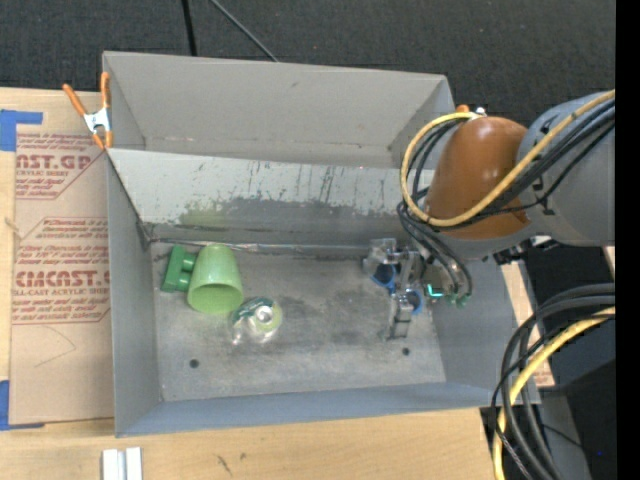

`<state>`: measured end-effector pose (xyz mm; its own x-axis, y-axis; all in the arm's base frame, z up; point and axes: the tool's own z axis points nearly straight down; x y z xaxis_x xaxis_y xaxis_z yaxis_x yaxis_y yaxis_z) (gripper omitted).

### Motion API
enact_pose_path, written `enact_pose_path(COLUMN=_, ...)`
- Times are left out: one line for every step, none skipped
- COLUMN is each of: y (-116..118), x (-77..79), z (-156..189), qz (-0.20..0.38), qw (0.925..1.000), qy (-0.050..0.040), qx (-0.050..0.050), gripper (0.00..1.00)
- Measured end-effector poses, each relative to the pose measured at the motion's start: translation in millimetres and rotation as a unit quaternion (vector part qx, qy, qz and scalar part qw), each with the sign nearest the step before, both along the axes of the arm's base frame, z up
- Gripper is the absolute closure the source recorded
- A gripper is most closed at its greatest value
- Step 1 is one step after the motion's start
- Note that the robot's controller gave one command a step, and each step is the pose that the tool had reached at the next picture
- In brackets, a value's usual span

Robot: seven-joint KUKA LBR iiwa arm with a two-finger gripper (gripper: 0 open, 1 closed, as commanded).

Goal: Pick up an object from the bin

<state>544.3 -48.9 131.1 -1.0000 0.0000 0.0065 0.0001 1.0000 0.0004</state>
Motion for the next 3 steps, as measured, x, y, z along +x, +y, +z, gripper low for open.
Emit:
enact_pose_path(y=-52, x=27.7, z=-51, qz=0.026, qw=0.9997, qy=-0.0035, qx=0.000, gripper=0.00)
enact_pose_path(y=-68, x=44.9, z=-61, qz=0.027, qw=0.9996, qy=-0.0056, qx=-0.001, gripper=0.00)
enact_pose_path(y=-67, x=45.3, z=-59, qz=0.027, qw=0.9996, qy=-0.0066, qx=0.000, gripper=1.00)
